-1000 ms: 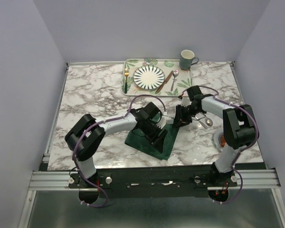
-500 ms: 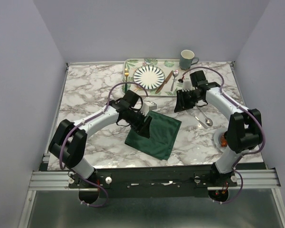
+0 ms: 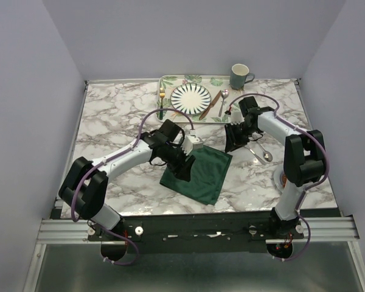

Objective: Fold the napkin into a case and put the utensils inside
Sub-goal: Fold the rectangle-folded napkin at the center of the board, then smooth out the square-folded napkin at the center of the board.

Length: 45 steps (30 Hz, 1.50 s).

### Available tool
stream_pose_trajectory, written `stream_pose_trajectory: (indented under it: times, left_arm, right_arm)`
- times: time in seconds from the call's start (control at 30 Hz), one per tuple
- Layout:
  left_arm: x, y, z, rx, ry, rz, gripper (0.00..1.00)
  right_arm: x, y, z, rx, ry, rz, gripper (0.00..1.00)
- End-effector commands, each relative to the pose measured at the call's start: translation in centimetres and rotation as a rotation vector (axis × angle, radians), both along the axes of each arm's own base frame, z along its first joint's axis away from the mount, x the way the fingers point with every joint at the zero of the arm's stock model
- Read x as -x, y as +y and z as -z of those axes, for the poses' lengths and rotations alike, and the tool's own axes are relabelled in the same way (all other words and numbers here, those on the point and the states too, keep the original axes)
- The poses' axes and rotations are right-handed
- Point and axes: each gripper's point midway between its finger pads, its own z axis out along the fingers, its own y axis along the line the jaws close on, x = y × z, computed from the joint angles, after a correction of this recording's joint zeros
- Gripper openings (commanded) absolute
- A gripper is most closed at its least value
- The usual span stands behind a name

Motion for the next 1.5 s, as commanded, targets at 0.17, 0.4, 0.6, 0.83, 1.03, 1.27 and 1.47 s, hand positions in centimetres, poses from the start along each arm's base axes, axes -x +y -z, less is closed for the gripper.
stream_pose_trajectory:
  times: [0.17,0.4,0.6,0.83,1.03,1.27,1.47]
  left_arm:
    - [0.8,-0.7,0.4,-0.030,-0.107,0.069,0.62]
    - [2.1,-2.0,1.2,-0.063,-0.191,0.169,0.61]
    - [3.0,-3.1,2.3,-0.095,-0.246,0.245,0.61]
    - [4.6,-4.6,3.8,-0.151,-0.383,0.377,0.57]
    - [5.7,-5.7,5.1,-0.188,-0.484,0.467,0.56]
    - [6.6,-6.4,6.3,-0.201,-0.500,0.508,0.56]
    - [6.5,-6.5,6.4,-0.205,-0.499,0.501,0.56]
  right_arm:
    - [1.4,-0.8,2.0,0.039,0.066,-0.021,0.39]
    - [1.6,-0.9,2.5,0.043,0.081,-0.031,0.38]
    - [1.9,-0.9,3.0,0.047,0.100,-0.036,0.38]
    - [1.9,-1.0,3.2,0.049,0.101,-0.038,0.29]
    - [2.0,-0.8,3.4,0.042,0.108,-0.043,0.19]
    - [2.5,-0.7,3.4,0.027,0.130,-0.048,0.34]
    - [3.1,-0.4,3.2,0.007,0.147,-0.055,0.40]
